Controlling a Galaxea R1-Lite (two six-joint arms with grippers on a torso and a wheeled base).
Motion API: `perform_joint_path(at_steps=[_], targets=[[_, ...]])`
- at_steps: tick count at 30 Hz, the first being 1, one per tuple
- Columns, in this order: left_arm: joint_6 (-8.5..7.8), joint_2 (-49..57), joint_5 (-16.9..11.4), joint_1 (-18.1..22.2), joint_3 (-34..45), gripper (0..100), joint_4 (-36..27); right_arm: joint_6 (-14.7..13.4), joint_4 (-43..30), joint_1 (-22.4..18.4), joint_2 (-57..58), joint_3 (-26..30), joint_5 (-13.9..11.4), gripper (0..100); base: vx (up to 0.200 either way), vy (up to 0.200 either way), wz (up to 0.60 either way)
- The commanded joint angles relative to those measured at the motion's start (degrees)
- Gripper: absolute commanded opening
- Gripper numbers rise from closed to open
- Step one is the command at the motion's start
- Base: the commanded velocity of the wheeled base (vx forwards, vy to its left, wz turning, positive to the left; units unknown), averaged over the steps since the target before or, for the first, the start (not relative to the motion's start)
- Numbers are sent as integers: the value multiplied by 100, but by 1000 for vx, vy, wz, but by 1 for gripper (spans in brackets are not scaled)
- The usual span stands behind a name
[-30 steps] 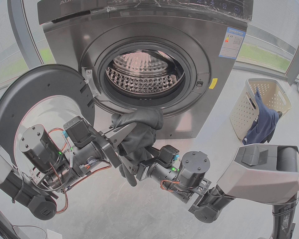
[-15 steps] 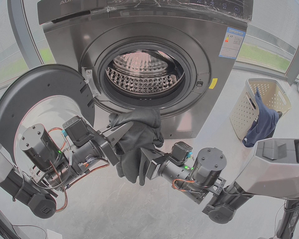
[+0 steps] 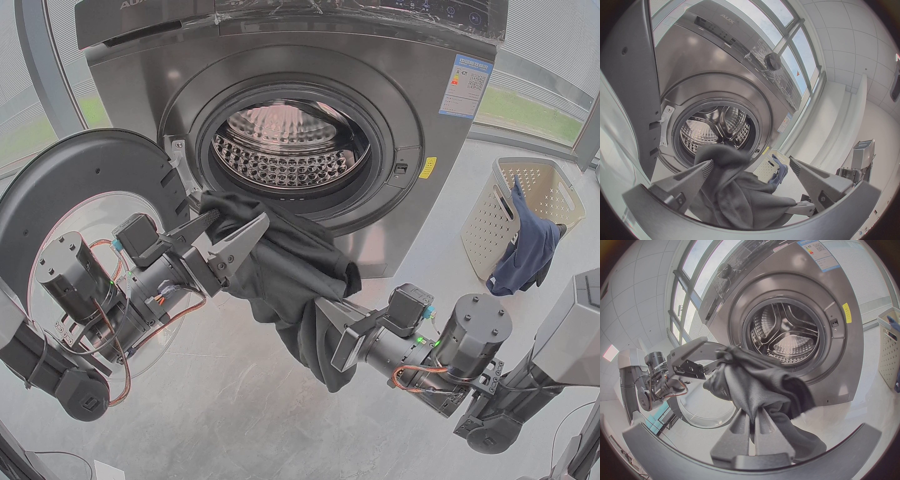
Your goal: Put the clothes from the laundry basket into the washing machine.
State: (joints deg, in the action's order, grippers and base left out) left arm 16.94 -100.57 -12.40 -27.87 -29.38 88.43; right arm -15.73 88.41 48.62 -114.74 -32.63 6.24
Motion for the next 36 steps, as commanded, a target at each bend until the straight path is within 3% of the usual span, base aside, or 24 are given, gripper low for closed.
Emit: perform_joint_path(at_steps=[1, 20, 30, 36], targets=[[2, -41, 1, 45, -6, 100, -1, 8, 1, -1, 215, 73, 0, 0, 0, 0, 0], [-33, -200, -70, -78, 547, 100, -80, 26, 10, -151, 215, -270, 0, 0, 0, 0, 0], [37, -331, -87, -307, 741, 100, -168, 26, 1, -151, 171, -560, 0, 0, 0, 0, 0], [599, -402, -61, -448, 785, 100, -230, 26, 10, -168, 180, -577, 0, 0, 0, 0, 0]])
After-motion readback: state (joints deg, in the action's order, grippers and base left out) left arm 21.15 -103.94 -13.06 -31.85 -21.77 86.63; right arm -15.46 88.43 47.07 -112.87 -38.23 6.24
